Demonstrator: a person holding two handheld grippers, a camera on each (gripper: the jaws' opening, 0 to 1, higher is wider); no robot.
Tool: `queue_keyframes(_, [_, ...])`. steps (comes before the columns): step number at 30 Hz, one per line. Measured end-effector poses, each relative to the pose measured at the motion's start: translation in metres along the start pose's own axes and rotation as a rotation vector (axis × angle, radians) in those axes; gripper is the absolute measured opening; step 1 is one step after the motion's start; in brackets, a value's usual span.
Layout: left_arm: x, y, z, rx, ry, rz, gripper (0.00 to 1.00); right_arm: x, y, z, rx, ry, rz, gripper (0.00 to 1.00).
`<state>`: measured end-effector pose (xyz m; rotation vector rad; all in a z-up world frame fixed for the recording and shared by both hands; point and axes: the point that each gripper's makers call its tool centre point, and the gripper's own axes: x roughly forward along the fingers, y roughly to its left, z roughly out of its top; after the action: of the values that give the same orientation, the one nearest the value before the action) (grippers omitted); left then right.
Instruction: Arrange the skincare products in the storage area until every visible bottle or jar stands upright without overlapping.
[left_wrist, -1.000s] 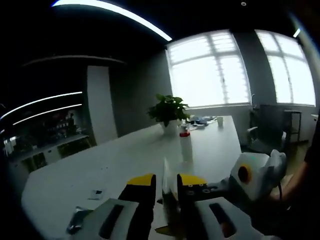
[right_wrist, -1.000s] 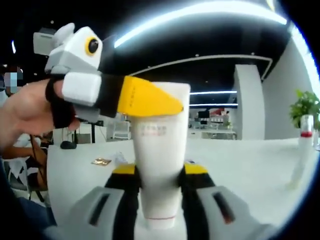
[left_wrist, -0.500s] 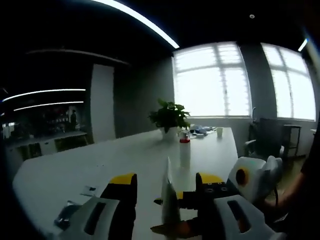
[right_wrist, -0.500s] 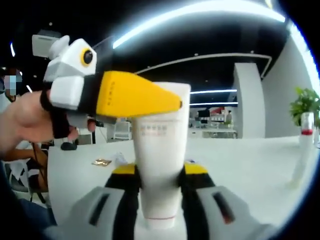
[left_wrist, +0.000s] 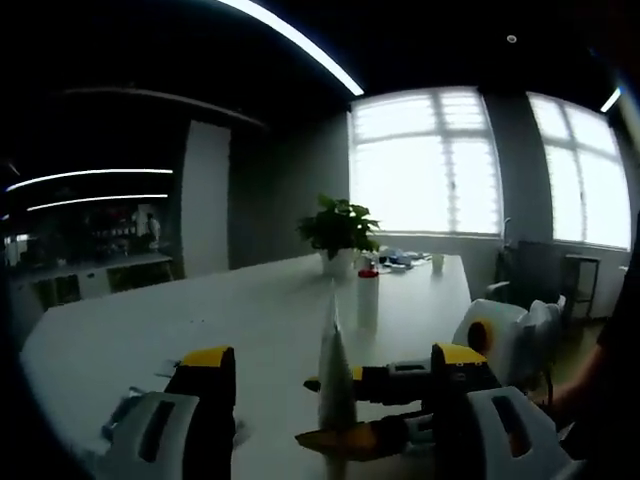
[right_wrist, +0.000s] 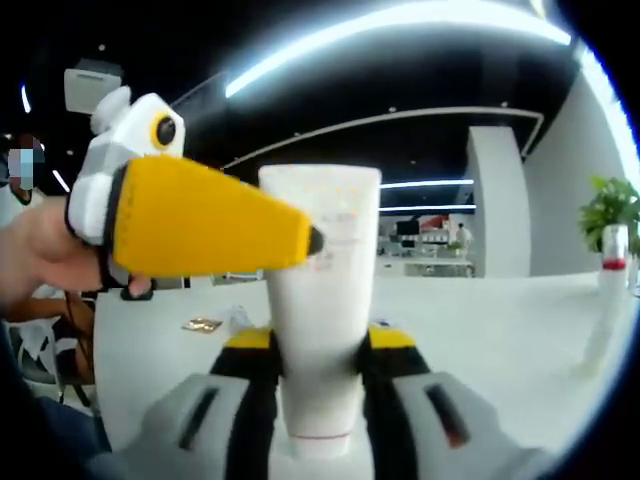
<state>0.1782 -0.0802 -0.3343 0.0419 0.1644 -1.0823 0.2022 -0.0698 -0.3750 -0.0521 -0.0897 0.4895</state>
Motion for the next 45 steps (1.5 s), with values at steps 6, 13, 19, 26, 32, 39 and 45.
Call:
queue_keyframes(6, [-0.002,-0.002,-0.001,-0.014,-0.006,-0.007,0.90,0.000,0.001,0.000,0.001,0.000,0.001,0.31])
queue_keyframes(13, [-0.006,-0.003,-0.003,-0.008,-0.013,-0.009,0.95,0.001,0.001,0.000,0.002,-0.002,0.001,0.31])
queue_keyframes(19, [-0.006,-0.005,-0.008,0.005,0.001,-0.013,0.99,0.000,0.002,0.001,-0.001,-0.006,0.002,0.31])
queue_keyframes(26, [-0.010,-0.008,-0.010,0.013,0.005,-0.036,0.99,0.001,0.000,0.001,0.008,-0.005,0.000,0.31])
queue_keyframes(32, [-0.015,-0.007,-0.014,-0.001,0.008,-0.041,1.00,0.001,-0.001,0.002,0.003,-0.002,0.003,0.31])
queue_keyframes(39, [-0.021,-0.004,-0.020,0.008,0.025,-0.036,1.00,0.000,-0.002,0.001,0.005,-0.002,-0.004,0.30])
queue_keyframes(45, [-0.026,-0.003,-0.024,0.009,0.032,-0.038,1.00,0.000,-0.002,0.001,0.012,-0.003,-0.009,0.30])
